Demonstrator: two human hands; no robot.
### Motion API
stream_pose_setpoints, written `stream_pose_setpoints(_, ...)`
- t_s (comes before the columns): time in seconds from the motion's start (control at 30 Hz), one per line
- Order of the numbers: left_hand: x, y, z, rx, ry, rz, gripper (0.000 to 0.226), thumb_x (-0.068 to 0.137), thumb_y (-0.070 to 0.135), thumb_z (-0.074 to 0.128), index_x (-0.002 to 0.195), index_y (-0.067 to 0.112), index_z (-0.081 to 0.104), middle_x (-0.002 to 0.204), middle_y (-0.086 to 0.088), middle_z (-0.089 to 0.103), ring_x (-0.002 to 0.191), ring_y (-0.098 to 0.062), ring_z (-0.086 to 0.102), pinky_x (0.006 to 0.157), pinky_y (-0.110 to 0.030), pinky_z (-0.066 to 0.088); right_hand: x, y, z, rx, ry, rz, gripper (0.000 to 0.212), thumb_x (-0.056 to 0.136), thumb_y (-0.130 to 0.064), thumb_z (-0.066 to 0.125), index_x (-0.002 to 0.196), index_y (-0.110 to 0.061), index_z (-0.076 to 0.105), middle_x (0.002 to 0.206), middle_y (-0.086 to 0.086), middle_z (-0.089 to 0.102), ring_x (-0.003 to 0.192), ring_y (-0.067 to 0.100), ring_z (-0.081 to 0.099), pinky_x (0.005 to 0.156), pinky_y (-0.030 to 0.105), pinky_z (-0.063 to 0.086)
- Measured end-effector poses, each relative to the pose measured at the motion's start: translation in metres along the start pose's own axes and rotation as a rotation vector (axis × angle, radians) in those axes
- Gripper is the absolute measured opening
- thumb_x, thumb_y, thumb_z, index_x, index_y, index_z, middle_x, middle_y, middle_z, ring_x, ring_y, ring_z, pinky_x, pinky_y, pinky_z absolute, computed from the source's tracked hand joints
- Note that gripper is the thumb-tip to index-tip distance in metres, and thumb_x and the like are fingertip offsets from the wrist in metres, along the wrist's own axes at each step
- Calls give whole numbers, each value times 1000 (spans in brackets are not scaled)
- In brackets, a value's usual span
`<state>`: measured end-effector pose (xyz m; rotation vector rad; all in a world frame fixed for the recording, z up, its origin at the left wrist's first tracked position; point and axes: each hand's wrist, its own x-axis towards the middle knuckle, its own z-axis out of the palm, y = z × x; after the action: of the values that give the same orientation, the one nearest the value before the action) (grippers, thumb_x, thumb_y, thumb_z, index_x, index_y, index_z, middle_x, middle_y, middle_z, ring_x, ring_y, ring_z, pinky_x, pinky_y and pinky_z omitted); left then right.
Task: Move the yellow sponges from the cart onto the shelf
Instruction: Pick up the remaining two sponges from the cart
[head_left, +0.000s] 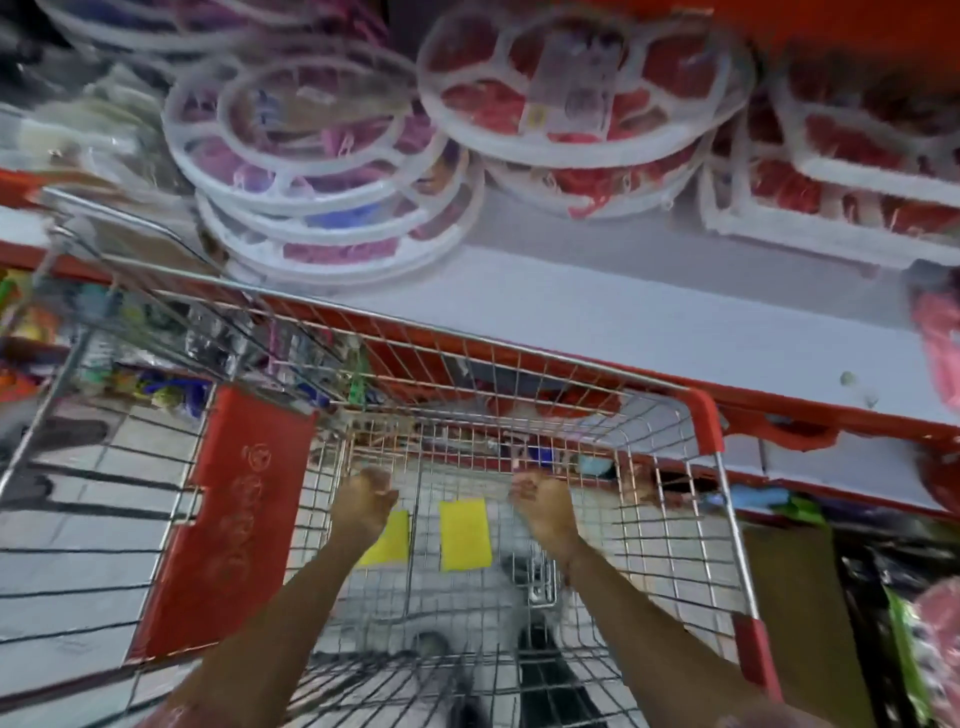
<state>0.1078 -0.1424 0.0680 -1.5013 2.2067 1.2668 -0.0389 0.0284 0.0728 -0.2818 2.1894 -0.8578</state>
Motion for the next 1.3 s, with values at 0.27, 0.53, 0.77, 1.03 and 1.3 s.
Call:
stream_pose_setpoints(0.27,33,-64,52,503,-172,24,66,82,19,71,141,16,41,147,-10,42,135,-28,40,110,-36,39,15,66,62,-82,-75,195,37,86,-11,64,122,-2,61,117,17,68,104,27,65,90,33,53)
stream_pose_setpoints(0.53,60,-89,75,724,-207,58,76,77,36,73,142,19,37,146,-6,41,136,-25,36,113,-40,31,23,81,101,-321,6,180,90,67,-50,78,139,-15,38,133,11,51,125,30,45,90,40,53)
stream_pose_setpoints(0.77,44,-74,70,779,-147,-42,67,73,42,76,129,14,51,134,-11,47,126,-30,47,104,-40,42,19,64,110,-379,-61,295,70,73,-44,77,125,-7,51,133,16,52,127,31,46,97,42,51)
stream_pose_setpoints(1.03,15,-30,32,379,-109,-115,51,79,34,75,121,9,61,124,-13,58,112,-32,60,91,-39,51,-1,31,61,-33,-78,281,64,76,-37,77,125,0,59,128,17,62,113,31,62,81,30,52)
stream_pose_setpoints(1.3,-13,39,3,93,-76,37,47,83,37,71,102,-6,65,100,-30,66,92,-37,63,69,-35,41,-29,-9,-30,77,17,99,41,79,-22,77,114,-2,67,114,14,72,100,29,69,90,41,56)
